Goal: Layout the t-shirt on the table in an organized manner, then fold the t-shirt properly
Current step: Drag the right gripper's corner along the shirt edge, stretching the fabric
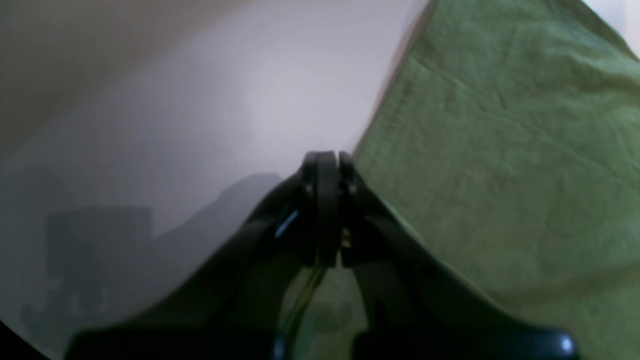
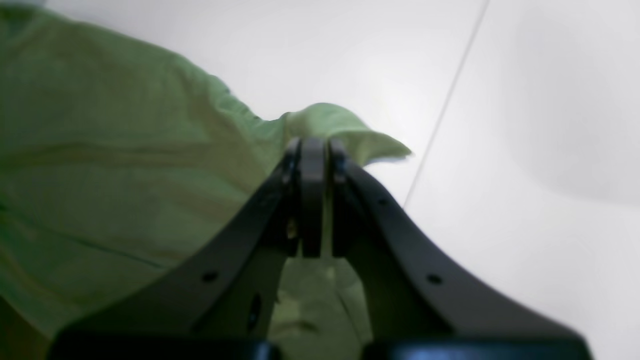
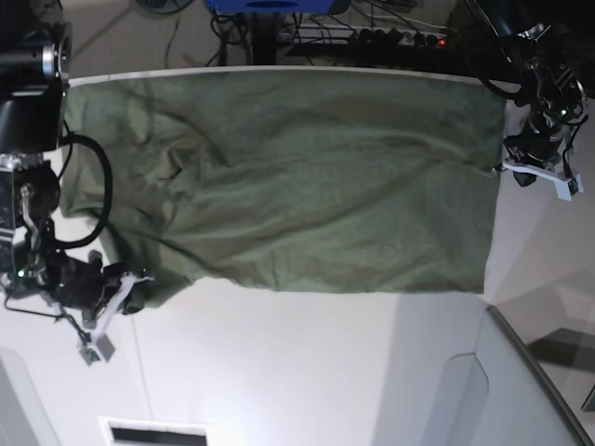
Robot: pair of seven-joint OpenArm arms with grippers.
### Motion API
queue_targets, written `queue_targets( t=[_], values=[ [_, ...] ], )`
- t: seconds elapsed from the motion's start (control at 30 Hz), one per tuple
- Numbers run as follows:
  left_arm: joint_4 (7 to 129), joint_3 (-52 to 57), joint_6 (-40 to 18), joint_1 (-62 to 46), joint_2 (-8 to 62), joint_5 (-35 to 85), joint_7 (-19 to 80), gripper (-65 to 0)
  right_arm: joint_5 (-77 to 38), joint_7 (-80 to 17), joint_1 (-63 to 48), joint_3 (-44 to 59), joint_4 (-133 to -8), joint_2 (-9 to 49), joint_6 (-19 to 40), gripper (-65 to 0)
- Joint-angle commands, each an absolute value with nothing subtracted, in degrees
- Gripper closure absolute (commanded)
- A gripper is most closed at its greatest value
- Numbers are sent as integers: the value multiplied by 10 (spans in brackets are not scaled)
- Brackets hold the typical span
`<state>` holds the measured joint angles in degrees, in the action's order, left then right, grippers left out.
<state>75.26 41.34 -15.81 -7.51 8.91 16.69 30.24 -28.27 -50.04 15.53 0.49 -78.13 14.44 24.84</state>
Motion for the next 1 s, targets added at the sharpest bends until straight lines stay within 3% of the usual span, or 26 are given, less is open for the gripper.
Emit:
queue_targets(
  t=[0.0, 0.4, 0.57, 0.63, 0.8, 0.83, 0.97],
  values=[
    [764, 416, -160, -72, 100, 171, 291, 0, -294, -493, 160, 7, -806, 149, 251, -14],
    [760, 415, -160, -65, 102, 174, 291, 0, -296, -465, 105, 7, -735, 128, 250, -21],
    [760, 415, -160, -66, 102, 173, 291, 0, -293, -437, 108, 27, -757, 151, 247, -38],
    [760, 415, -160, -68, 102, 173, 291, 0, -289, -436, 126, 36, -748, 159, 247, -114],
    [760, 415, -160, -71, 102, 174, 291, 0, -185, -400, 158, 71, -685, 155, 247, -390],
    [760, 415, -160, -71, 102, 174, 291, 0, -160, -379, 160, 76, -668, 149, 247, -417],
    [760, 415, -160, -68, 102, 174, 291, 0, -113, -343, 180, 79, -592, 139, 247, -423]
  ],
)
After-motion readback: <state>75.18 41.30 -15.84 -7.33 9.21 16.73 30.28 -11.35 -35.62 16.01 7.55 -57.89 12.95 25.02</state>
